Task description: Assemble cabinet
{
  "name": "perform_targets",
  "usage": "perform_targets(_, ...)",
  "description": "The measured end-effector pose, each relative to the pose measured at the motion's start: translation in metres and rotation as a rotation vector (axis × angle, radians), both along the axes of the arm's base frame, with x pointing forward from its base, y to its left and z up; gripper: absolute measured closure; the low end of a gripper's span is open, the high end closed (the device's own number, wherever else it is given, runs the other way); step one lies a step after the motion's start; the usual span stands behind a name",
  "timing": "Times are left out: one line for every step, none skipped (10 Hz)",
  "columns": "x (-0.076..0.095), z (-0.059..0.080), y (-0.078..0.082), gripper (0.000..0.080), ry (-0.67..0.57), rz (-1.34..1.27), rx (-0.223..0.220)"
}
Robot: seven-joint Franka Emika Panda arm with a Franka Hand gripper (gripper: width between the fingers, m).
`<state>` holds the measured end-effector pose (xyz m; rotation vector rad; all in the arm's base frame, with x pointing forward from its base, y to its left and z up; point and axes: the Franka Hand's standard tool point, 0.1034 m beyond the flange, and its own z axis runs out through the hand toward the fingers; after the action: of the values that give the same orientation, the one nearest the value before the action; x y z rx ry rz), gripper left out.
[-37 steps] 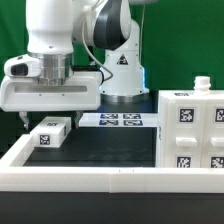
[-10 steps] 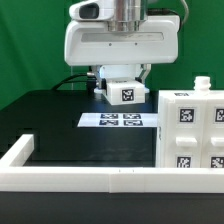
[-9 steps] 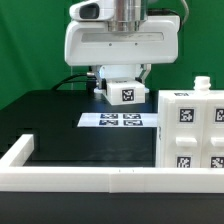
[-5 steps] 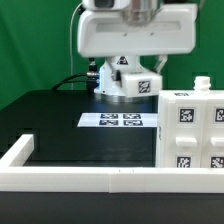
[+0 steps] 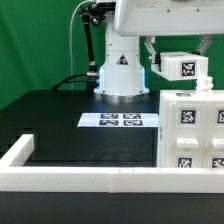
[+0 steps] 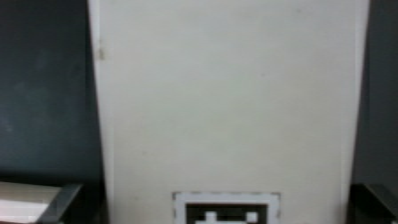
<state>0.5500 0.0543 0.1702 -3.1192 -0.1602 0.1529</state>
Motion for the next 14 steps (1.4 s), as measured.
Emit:
perform_targets(0.0, -0.001, 0.0, 0.0239, 0.001, 0.0, 0.0)
perform_targets(0.0, -0.001, 0.0, 0.0239, 0.002, 0.0, 0.0)
perform_targets(0.0, -0.001, 0.0, 0.0239, 0.002, 0.0, 0.0)
perform_targets(-0.004, 0.004, 0.003, 0.0239, 0.013, 0.005, 0.0)
perform_targets(-0.001, 0.01, 0.008, 0.0239, 0.005, -0.007, 0.001)
perform_targets(0.001, 0.017, 0.012, 0.0239, 0.015, -0.011, 0.002)
perform_targets(0.006, 0.021, 0.013, 0.0239, 0.008, -0.011, 0.003)
perform_targets(0.009, 0.02, 0.013, 0.0239, 0.005, -0.011, 0.002)
perform_targets(0.014, 0.015, 0.013, 0.0239, 0.003, -0.009, 0.0)
perform_targets(0.023, 0.011, 0.014, 0.0239, 0.0, -0.001, -0.003)
perform_targets(0.035, 0.009, 0.014, 0.0239, -0.008, 0.004, -0.005)
perform_targets(0.042, 0.005, 0.013, 0.0239, -0.011, 0.02, -0.006)
perform_targets(0.049, 0.005, 0.014, 0.0239, -0.014, 0.017, -0.009)
perform_targets(0.048, 0.004, 0.014, 0.0239, -0.015, 0.018, -0.009)
